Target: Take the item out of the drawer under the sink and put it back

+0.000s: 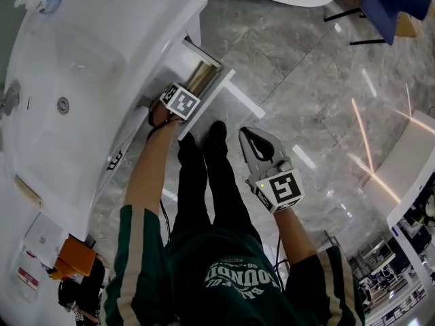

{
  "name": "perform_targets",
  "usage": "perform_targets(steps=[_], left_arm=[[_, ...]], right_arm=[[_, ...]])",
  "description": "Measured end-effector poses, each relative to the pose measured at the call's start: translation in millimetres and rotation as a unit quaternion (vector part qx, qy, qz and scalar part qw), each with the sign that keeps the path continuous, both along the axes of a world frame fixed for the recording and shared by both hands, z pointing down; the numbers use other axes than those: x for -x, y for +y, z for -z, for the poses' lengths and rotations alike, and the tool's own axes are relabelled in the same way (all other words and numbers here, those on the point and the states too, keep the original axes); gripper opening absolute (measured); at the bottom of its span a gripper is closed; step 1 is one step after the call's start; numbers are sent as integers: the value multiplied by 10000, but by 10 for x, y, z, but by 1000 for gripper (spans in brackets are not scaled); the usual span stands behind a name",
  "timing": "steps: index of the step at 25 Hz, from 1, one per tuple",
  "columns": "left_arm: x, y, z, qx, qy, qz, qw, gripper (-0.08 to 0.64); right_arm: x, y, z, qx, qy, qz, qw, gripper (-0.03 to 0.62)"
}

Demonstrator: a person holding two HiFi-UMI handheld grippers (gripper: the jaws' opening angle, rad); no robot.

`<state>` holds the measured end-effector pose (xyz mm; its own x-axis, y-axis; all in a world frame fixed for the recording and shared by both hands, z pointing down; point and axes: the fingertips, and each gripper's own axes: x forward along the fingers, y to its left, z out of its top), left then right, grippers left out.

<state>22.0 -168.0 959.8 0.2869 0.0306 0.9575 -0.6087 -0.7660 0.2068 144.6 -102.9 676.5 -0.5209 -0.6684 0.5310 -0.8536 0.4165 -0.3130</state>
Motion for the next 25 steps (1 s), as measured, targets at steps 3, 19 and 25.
perform_targets(steps=[3, 19, 25], left_arm=[[-6, -21, 48, -15, 39, 4, 10000, 89], [26, 380, 1983, -1014, 1301, 633, 9843, 86], [277, 449, 3031, -1633, 1814, 1277, 9613, 60]], right_arm=[[26, 62, 7, 54, 12, 49, 10000, 2], [261, -127, 880, -580, 75, 100, 9982, 2], [463, -223, 1478, -1020, 38, 303, 9943, 2]])
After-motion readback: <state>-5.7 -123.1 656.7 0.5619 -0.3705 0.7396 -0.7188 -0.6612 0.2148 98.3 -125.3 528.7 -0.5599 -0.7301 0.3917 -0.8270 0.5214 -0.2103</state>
